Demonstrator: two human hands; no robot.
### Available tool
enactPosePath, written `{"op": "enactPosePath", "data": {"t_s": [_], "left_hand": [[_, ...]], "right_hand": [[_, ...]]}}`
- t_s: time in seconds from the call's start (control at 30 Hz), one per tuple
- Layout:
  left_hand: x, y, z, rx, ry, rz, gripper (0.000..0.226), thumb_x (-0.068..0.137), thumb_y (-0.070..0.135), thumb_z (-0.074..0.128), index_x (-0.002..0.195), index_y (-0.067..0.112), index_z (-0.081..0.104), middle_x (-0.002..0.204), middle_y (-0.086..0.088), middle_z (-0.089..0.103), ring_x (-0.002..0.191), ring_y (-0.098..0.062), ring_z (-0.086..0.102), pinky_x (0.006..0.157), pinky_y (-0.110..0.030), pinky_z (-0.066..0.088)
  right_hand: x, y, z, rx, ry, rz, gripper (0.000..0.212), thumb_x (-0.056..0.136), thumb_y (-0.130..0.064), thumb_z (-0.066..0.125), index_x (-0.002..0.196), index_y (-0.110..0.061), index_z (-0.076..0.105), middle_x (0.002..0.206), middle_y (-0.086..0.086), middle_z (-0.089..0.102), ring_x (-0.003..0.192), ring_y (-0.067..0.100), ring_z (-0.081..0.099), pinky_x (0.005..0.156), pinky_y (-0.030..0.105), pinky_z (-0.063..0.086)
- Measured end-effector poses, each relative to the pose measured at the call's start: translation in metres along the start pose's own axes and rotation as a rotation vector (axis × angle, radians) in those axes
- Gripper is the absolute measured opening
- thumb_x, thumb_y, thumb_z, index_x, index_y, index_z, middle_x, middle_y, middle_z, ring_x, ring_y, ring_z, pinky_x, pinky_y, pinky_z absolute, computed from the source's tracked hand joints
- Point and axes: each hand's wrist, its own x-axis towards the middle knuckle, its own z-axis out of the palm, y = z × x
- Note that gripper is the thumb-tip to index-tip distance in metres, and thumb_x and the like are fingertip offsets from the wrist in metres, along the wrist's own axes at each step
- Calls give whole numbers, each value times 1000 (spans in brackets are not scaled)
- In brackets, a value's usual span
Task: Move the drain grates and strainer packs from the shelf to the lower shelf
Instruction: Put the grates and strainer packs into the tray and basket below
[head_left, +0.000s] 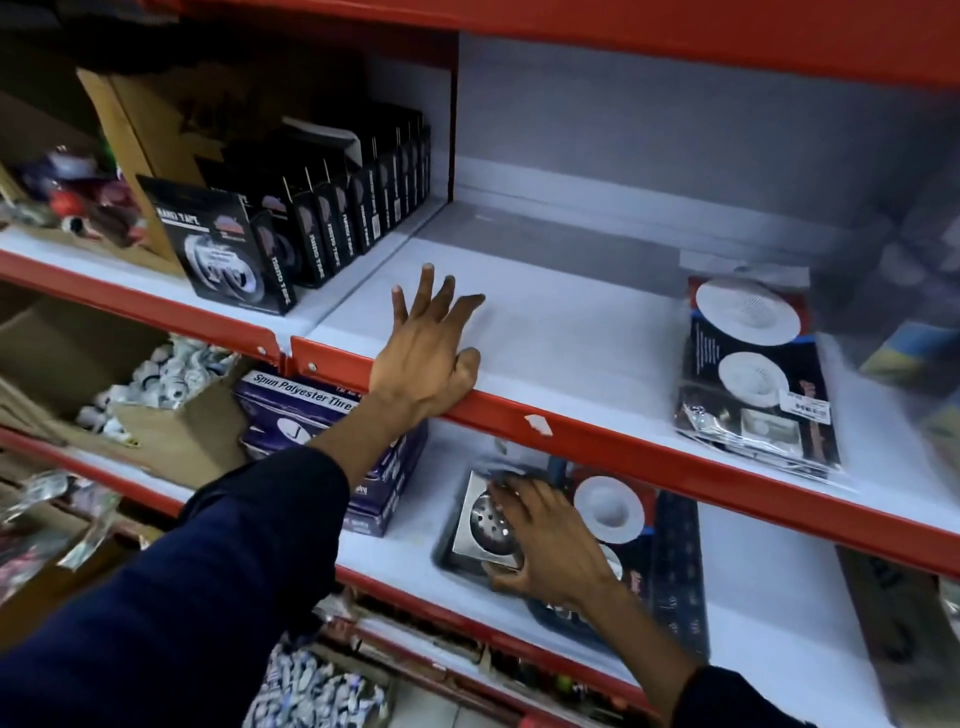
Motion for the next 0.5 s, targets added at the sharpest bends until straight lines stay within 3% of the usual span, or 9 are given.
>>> {"op": "enactPosePath", "data": {"t_s": [0.1, 0.27, 0.4, 0.5], "left_hand": [[0, 0, -2, -9, -7, -4, 75, 76, 38, 27, 149, 21, 33, 162, -21, 27, 156, -33, -1, 124, -63, 3], [2, 0, -1, -16, -23, -11, 75, 75, 35, 31, 149, 22, 33, 162, -20, 28, 156, -32, -1, 124, -63, 3], [3, 0, -2, -11, -29, -7, 76, 74, 35, 30, 149, 21, 33, 162, -18, 29, 156, -32, 0, 123, -63, 5], [3, -1, -2, -14, -26, -8, 77, 75, 36, 30, 150, 20, 33, 163, -17, 28, 156, -31, -1, 123, -63, 5]], "right_hand": [[21, 4, 38, 10, -217, 114, 97, 74, -72, 55, 149, -16, 32, 152, 10, 39, 138, 33, 39, 114, 44, 37], [42, 8, 73, 23, -357, 175, 89, 73, -65, 64, 141, -14, 40, 145, 13, 44, 131, 34, 43, 109, 43, 41], [45, 11, 74, 9, -336, 161, 99, 73, -68, 63, 150, -14, 31, 155, 11, 36, 138, 34, 37, 115, 43, 36], [35, 5, 48, 26, -210, 76, 88, 82, -66, 54, 152, -16, 32, 160, 6, 33, 145, 29, 35, 119, 43, 33]]}}
